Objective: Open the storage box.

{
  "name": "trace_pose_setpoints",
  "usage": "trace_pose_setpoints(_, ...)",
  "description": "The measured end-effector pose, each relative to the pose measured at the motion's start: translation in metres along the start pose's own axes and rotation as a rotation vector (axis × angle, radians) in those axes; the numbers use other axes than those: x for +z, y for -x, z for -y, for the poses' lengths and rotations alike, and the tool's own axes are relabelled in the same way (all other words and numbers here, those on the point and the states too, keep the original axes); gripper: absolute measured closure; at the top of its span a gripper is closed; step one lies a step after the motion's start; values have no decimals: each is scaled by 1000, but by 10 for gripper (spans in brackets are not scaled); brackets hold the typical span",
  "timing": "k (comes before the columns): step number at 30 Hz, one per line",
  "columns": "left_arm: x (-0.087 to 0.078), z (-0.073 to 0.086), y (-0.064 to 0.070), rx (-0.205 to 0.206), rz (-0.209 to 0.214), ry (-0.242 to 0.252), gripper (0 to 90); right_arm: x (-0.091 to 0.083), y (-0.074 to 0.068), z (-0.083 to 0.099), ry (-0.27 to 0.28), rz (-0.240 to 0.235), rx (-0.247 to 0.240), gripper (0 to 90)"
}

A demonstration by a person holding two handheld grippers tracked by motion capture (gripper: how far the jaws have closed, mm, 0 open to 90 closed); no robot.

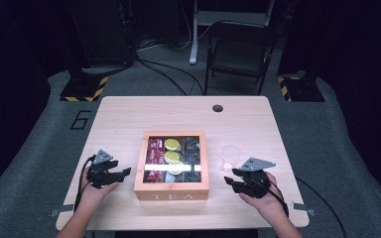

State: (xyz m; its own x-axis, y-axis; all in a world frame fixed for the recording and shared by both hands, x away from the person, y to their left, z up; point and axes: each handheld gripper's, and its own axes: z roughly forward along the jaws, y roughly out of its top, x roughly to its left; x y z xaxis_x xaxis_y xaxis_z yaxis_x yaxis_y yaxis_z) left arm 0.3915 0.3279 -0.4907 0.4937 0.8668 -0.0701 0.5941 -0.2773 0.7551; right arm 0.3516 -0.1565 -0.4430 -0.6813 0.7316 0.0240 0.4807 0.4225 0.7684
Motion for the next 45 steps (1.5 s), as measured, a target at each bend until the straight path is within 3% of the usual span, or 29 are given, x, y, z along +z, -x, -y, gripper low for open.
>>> trace_pose_setpoints(12,0,0,0,-7,-3,10,345,2,-15,-6,38,-45,-21,626)
trace_pose_setpoints(28,0,0,0,-2,-1,2,345,12,-37,5,19,-143,-84,747)
trace_pose_setpoints(29,0,0,0,-3,-1,3,345,14,-40,6,10,-161,-114,763)
trace_pose_setpoints(35,1,0,-1,1,2,0,346,20,-45,10,-22,-181,-137,801)
trace_pose_setpoints(45,1,1,0,2,1,-4,346,24,-49,11,-28,-183,-133,854)
